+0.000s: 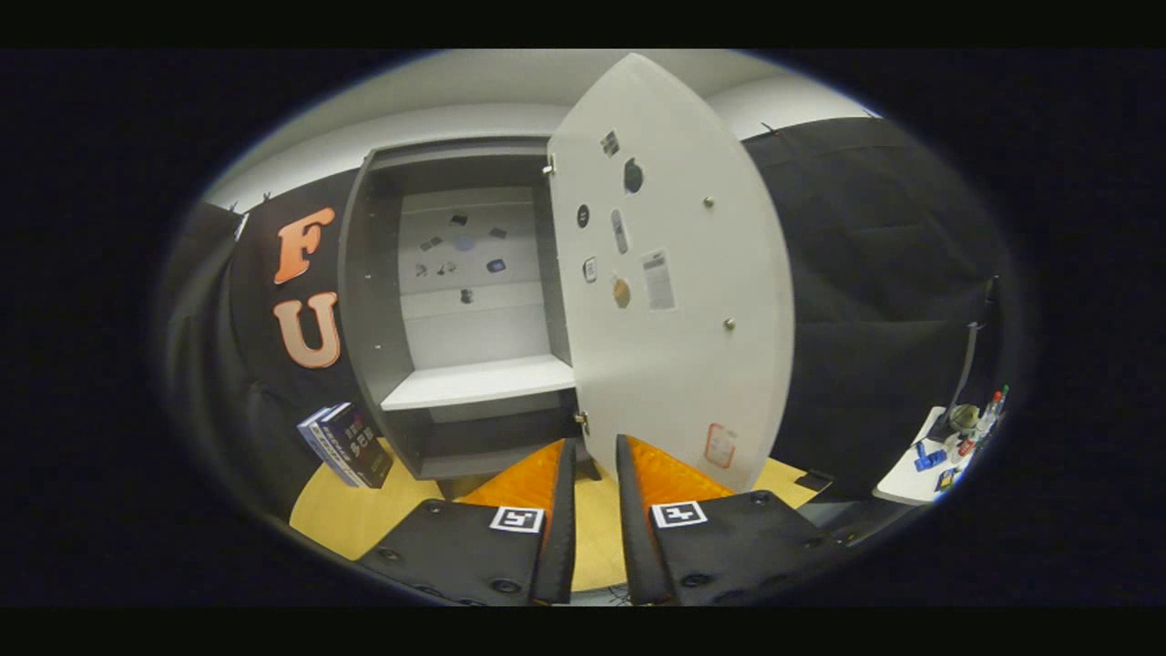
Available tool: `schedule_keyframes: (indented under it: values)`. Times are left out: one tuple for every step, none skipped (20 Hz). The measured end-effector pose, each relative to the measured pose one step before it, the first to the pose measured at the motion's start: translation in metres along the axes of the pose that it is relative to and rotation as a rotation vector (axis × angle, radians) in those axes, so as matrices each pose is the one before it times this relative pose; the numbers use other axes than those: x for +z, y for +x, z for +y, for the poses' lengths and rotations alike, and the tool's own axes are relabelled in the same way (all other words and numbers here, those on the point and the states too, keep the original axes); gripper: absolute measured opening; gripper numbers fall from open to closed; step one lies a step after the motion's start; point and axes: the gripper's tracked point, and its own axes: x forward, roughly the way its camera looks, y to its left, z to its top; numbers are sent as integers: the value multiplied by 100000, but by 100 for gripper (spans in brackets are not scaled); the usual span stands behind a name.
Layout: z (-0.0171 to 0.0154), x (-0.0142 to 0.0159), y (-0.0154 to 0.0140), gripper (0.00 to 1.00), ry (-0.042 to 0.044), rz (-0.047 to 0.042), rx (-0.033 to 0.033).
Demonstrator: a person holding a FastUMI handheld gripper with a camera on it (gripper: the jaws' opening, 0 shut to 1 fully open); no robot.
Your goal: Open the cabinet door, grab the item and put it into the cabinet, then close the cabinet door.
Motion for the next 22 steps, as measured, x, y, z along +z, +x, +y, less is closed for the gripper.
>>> schedule_keyframes:
  values:
    - [690,-1205,612,31,-413,2195,1628]
    - [640,-1195,701,34,-455,1683,1845]
    - [612,-992,614,38,-821,1266,1372]
    - [538,-1178,969,42,-1291,1342,1146]
    - [355,-1243,835,58,-1446,2019,368]
    - [335,-1279,901,62,-1565,1987,731]
    - [353,-1234,824,67,-1314,2029,639]
    - [398,-1322,780,67,-1132,1938,853]
    - [506,-1131,652,68,-1163,2387,903]
    - [235,-1225,865,74,-1394,2579,261]
    - [367,-1033,769,86,-1288,2091,966]
    - [238,-918,779,88,-998,1941,367]
    - [270,-870,722,88,-508,1717,864]
    - [68,-1032,873,92,-426,2083,-55]
    - [112,-876,700,96,111,2113,350]
    - [163,-808,761,99,476,1873,520]
    - [138,-738,650,100,384,1795,500]
    - [-93,-741,687,99,85,1558,208]
    - [-49,-732,642,99,-296,1778,53]
    - [15,-683,536,99,-491,1793,59]
    - [-93,-564,517,99,-607,1690,198]
    - [-7,-547,533,99,-603,1406,211]
